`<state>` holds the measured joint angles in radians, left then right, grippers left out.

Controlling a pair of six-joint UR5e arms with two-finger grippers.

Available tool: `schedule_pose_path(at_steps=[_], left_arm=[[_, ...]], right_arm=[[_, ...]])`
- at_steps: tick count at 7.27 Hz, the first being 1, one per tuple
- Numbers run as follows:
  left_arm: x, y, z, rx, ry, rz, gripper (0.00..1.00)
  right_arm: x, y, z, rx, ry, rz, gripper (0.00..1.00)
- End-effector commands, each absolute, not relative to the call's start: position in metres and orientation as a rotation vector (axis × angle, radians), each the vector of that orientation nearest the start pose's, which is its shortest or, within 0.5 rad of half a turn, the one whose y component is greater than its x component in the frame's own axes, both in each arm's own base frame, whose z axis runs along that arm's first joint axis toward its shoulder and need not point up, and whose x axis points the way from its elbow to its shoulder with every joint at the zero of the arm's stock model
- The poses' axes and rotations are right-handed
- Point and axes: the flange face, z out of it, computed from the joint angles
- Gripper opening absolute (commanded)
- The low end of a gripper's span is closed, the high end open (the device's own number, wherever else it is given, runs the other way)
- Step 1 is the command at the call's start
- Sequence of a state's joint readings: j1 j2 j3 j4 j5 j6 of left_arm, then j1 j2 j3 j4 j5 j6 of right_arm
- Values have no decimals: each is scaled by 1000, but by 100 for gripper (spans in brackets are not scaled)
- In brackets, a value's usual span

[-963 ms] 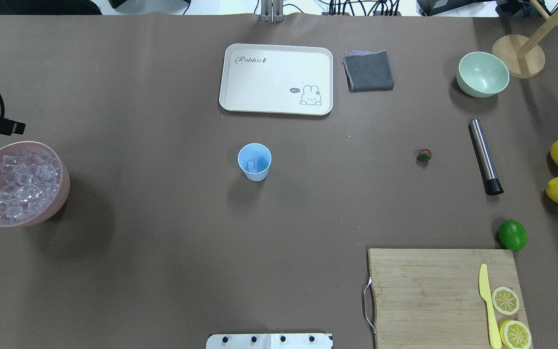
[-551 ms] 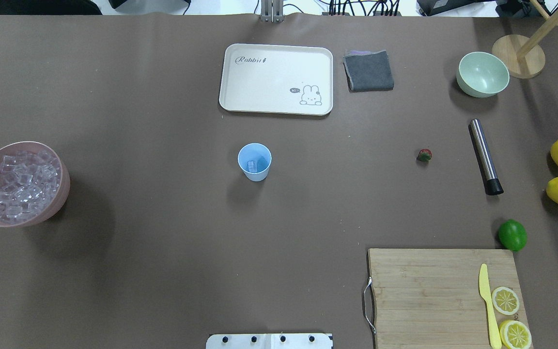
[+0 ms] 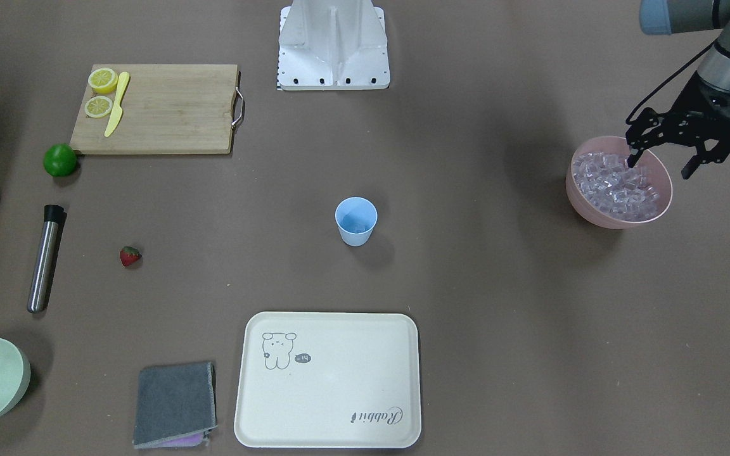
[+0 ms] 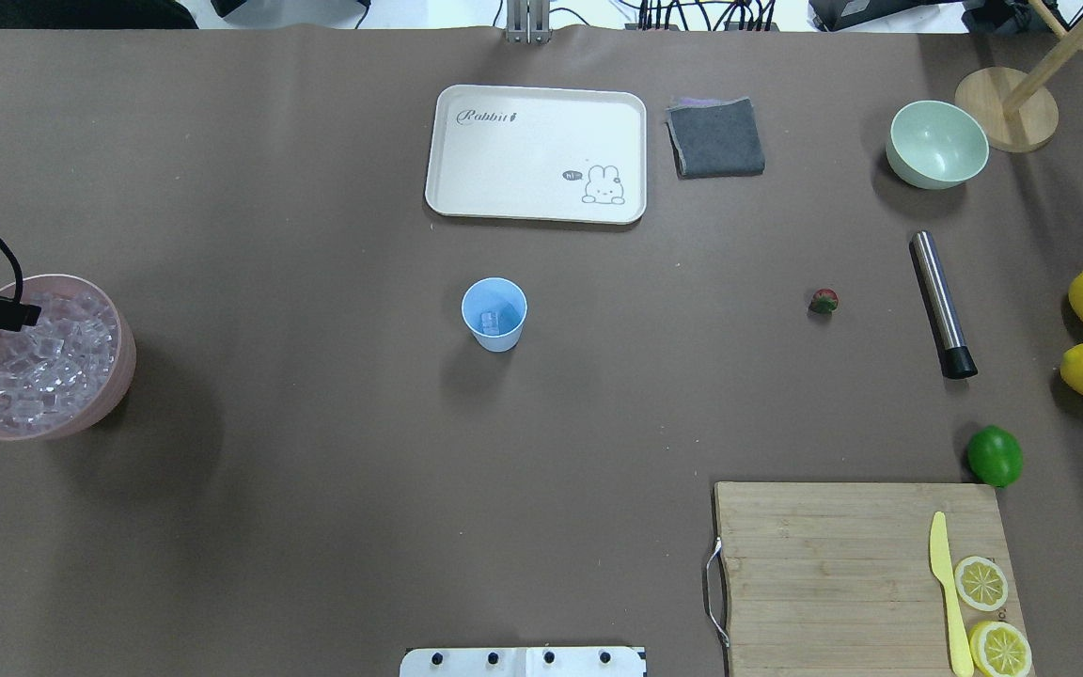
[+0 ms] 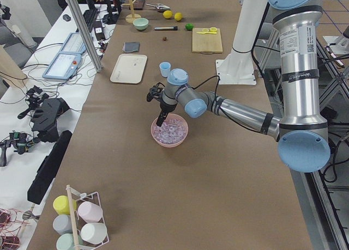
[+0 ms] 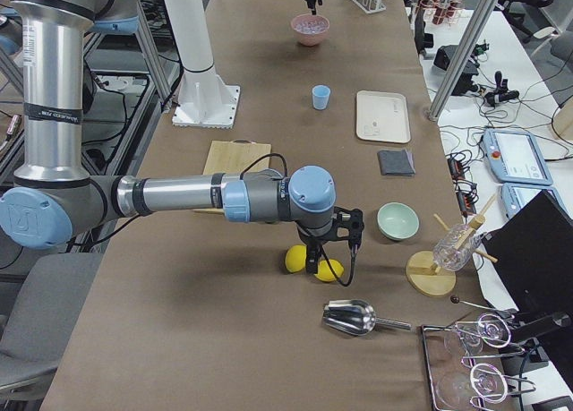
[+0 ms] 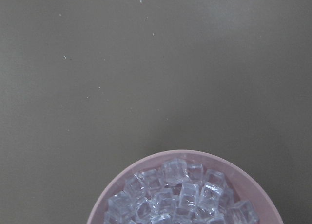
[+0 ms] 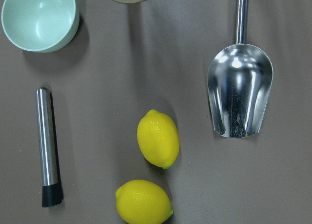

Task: Mash ice and strawberries in cup
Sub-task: 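Lower the left gripper into the ice cubes in the pink bowl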

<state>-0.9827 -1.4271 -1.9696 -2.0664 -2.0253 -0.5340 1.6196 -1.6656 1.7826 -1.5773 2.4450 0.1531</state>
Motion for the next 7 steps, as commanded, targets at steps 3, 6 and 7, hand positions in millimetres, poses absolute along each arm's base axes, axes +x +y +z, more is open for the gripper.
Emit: schedule_pose_path(at_steps=[3, 6, 7], left_arm=[[206, -418, 511, 373, 784, 279, 97], [214, -416, 527, 346, 773, 294, 96], [216, -416, 528, 342, 772, 299, 96]], right_arm=[[78, -453, 595, 51, -877, 143, 100], [78, -451, 600, 41, -876, 146, 100], [78, -451, 600, 42, -875, 147, 100]])
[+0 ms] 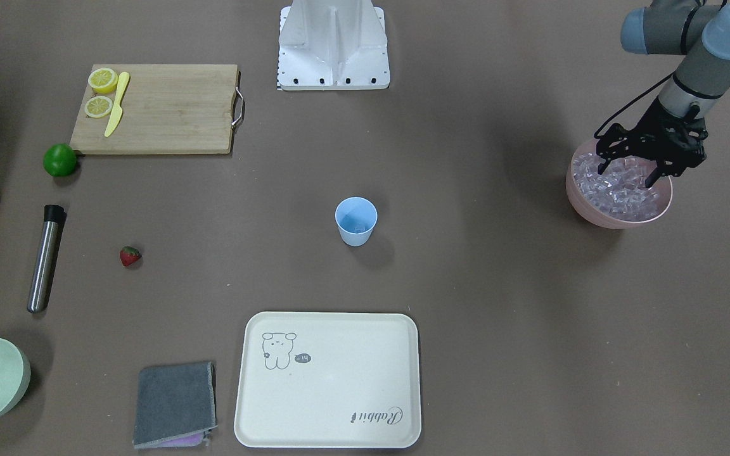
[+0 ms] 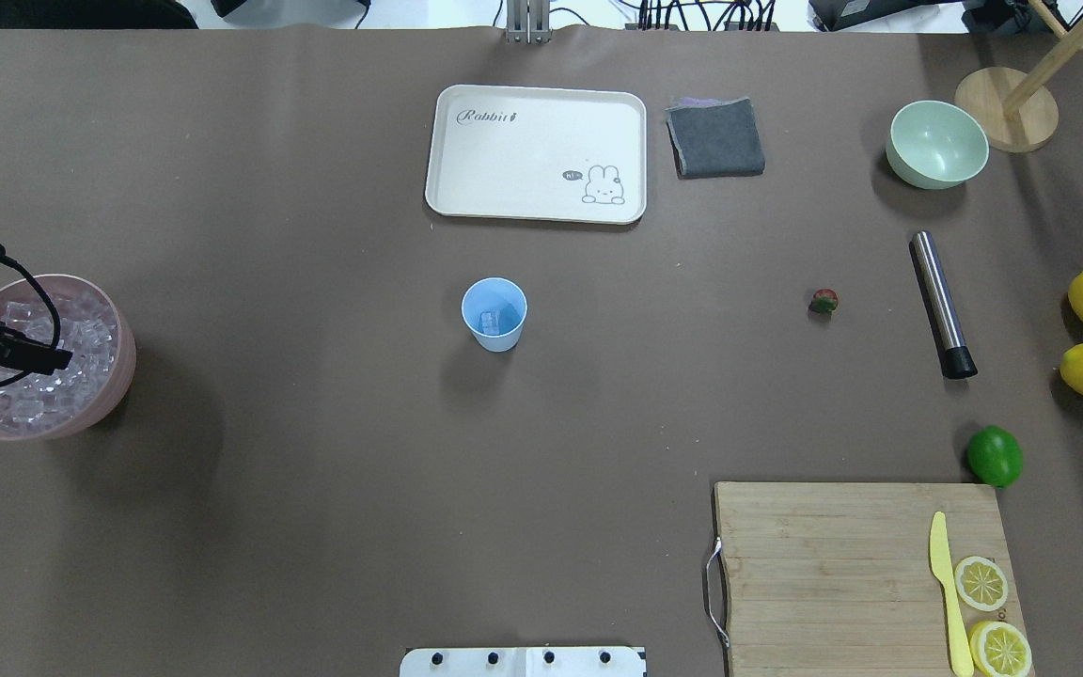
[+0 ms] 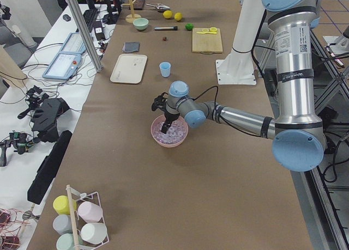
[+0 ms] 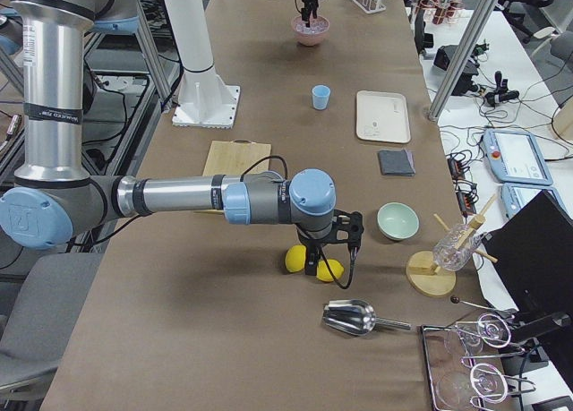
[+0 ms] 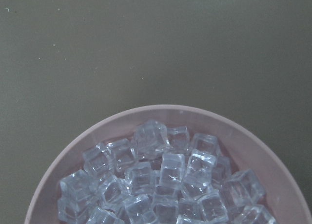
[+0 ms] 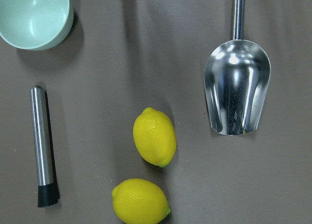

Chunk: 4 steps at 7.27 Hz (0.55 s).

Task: Mash ice and strawberries in cup
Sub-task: 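Lower the left gripper into the ice cubes in the pink bowl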

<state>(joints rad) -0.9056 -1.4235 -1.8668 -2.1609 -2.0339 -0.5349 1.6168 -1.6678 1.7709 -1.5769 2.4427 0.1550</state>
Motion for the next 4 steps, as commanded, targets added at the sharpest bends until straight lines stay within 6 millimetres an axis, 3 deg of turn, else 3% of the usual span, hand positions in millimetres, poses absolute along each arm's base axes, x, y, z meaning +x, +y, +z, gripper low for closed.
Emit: schedule_pose_path(at_steps=[1, 4], left_arm=[[217, -416, 529, 342, 773, 304, 96], [219, -414, 531, 336, 772, 310, 91]], right_arm=[[78, -450, 601, 43, -875, 144, 100], [78, -450, 603, 40, -870, 147, 100]])
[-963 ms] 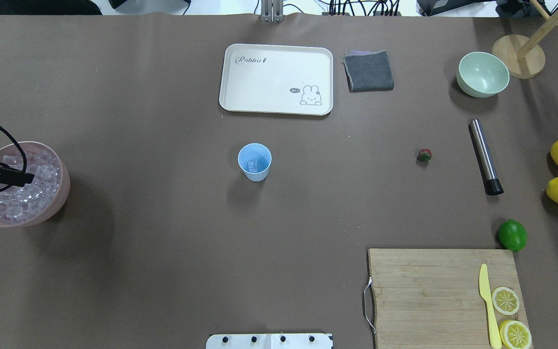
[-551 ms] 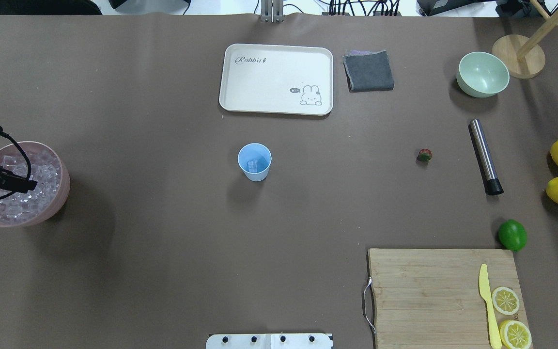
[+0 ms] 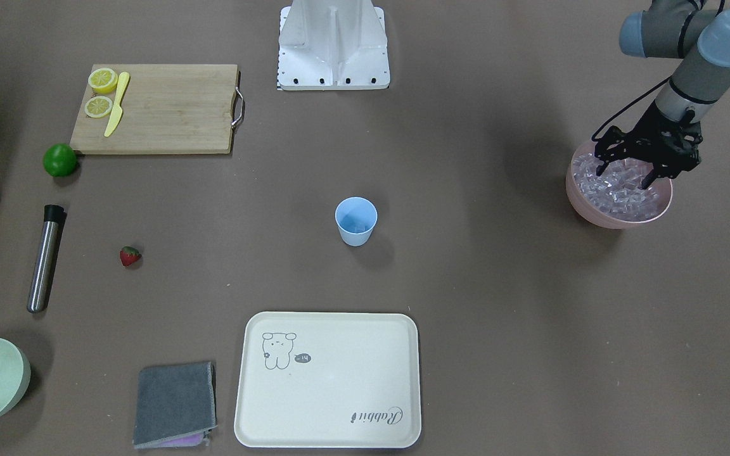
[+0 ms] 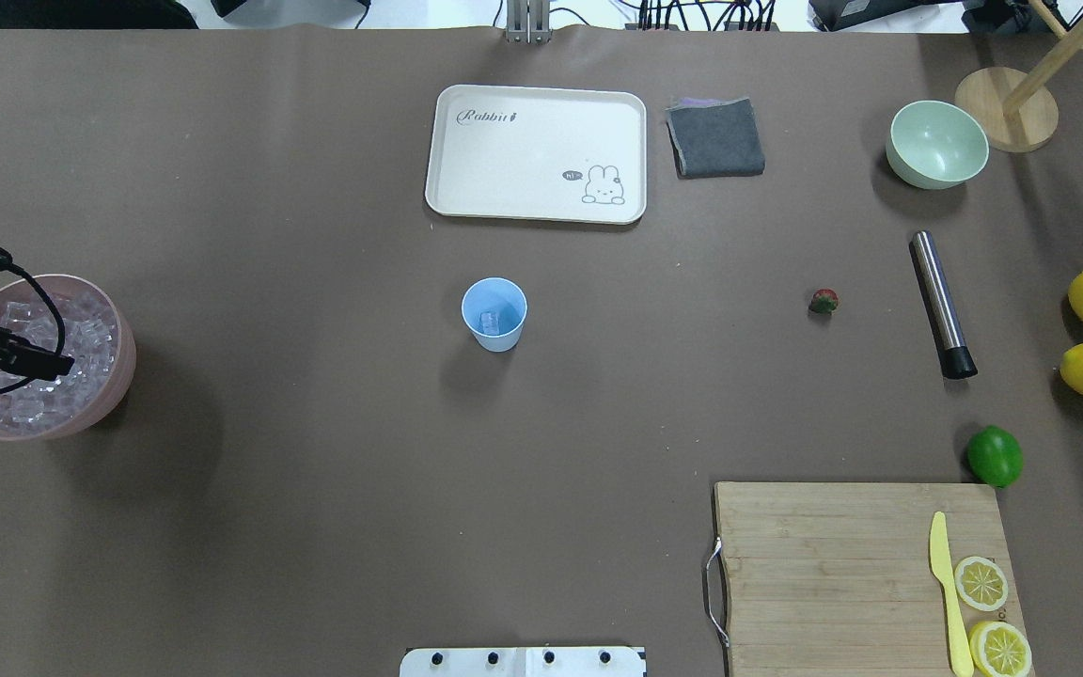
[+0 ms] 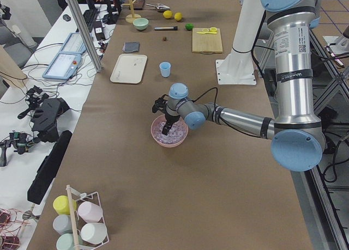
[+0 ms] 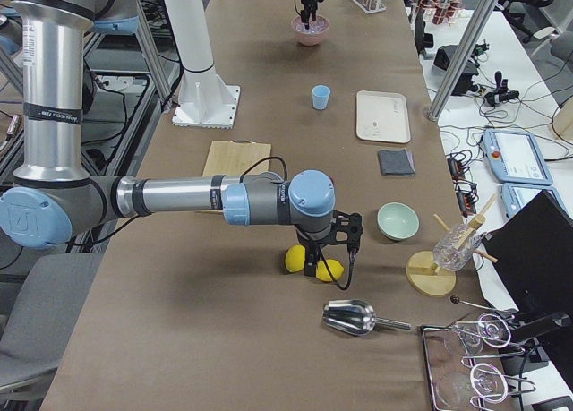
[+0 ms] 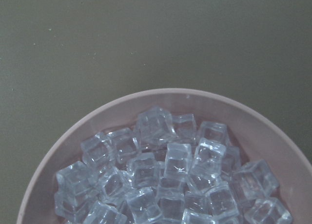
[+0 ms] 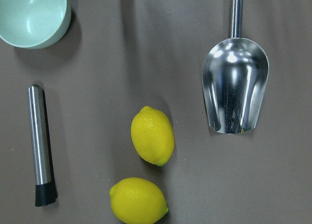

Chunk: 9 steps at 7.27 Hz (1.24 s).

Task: Mash ice and strawberries in cup
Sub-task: 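Lower the left gripper into the ice cubes in the pink bowl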

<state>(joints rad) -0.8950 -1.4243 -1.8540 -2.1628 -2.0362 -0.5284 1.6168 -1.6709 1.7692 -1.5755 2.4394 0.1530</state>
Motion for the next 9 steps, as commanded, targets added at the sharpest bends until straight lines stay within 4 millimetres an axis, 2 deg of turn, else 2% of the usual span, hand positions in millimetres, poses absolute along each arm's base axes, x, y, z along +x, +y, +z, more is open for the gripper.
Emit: schedule_pose_path(at_steps=[1, 5, 9], left_arm=[[222, -415, 534, 331, 771, 311, 90], [237, -412, 539, 314, 772, 338, 90], [238, -411, 539, 312, 773, 340, 90]], right_arm=[[78, -449, 603, 38, -872, 147, 100], [78, -449, 604, 36, -867, 150, 100], [78, -450, 604, 38, -867, 148, 100]])
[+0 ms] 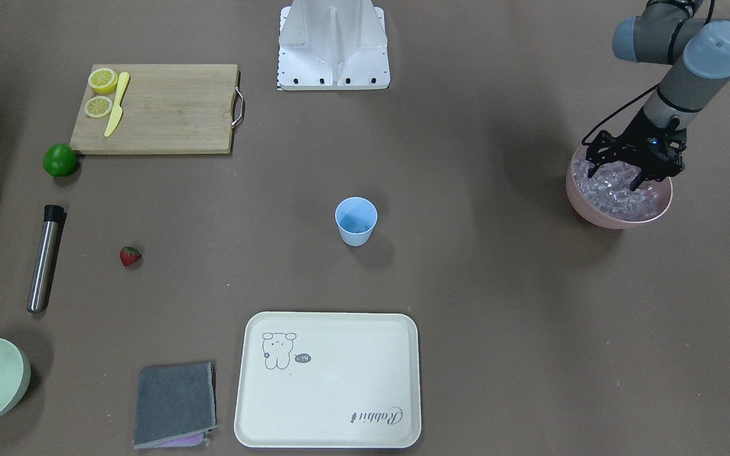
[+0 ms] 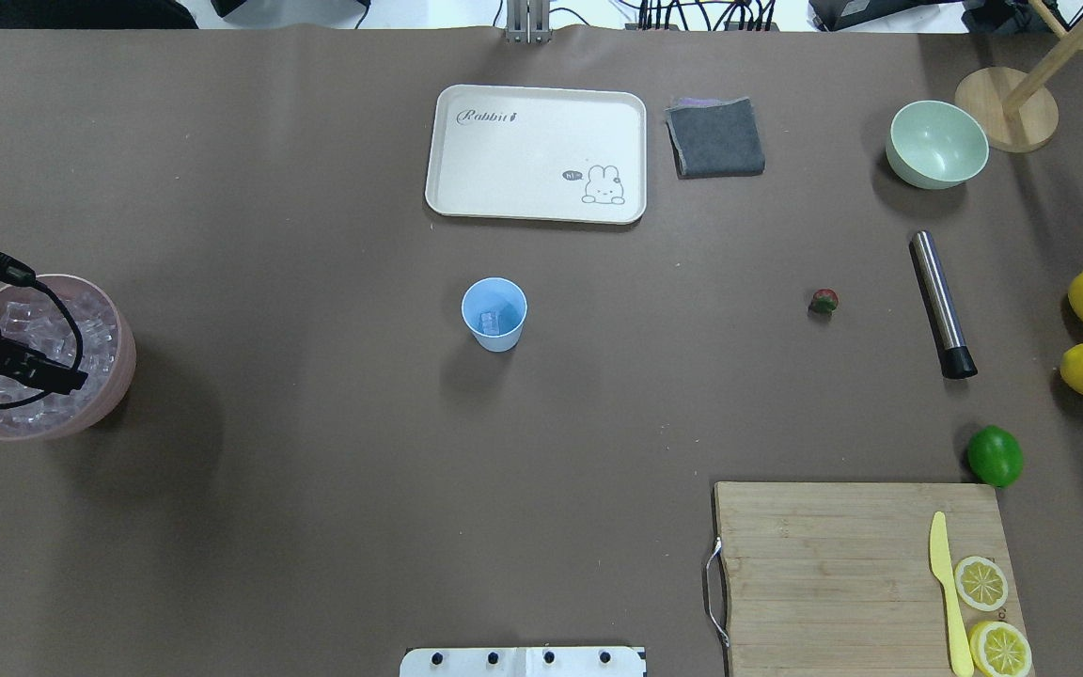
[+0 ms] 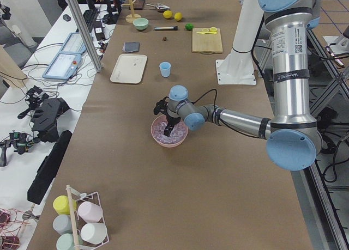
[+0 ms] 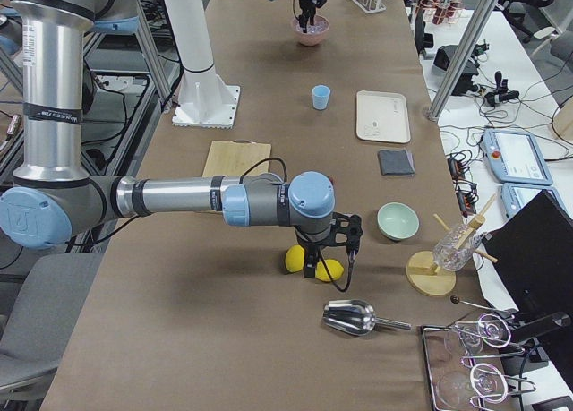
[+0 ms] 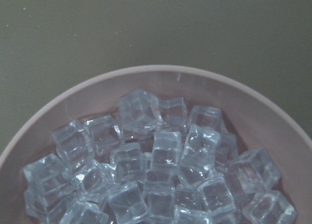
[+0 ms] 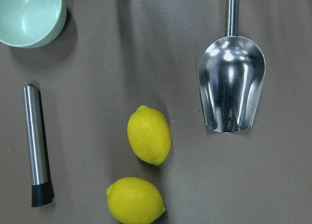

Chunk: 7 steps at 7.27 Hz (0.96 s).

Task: Mash ice and strawberries in cup
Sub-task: 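Close the left gripper on another ice cube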

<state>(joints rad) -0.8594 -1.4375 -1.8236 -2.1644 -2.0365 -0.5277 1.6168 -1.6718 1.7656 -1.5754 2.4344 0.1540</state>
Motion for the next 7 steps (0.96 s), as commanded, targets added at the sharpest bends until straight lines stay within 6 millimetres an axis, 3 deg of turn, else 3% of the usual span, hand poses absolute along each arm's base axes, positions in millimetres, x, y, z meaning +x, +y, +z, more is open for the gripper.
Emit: schedule_pose_path(at_steps=[1, 5, 6, 7], left_arm=[[239, -411, 541, 309, 771, 341, 90], [241, -412, 539, 310, 774, 342, 88], [242, -411, 539, 308, 774, 342, 77], [244, -411, 539, 307, 774, 345, 72]], right_arm=[[78, -450, 603, 40, -867, 147, 100], [78, -451, 602, 41, -867, 146, 100], [78, -451, 602, 41, -867, 146, 100], [78, -450, 603, 40, -867, 147, 100]])
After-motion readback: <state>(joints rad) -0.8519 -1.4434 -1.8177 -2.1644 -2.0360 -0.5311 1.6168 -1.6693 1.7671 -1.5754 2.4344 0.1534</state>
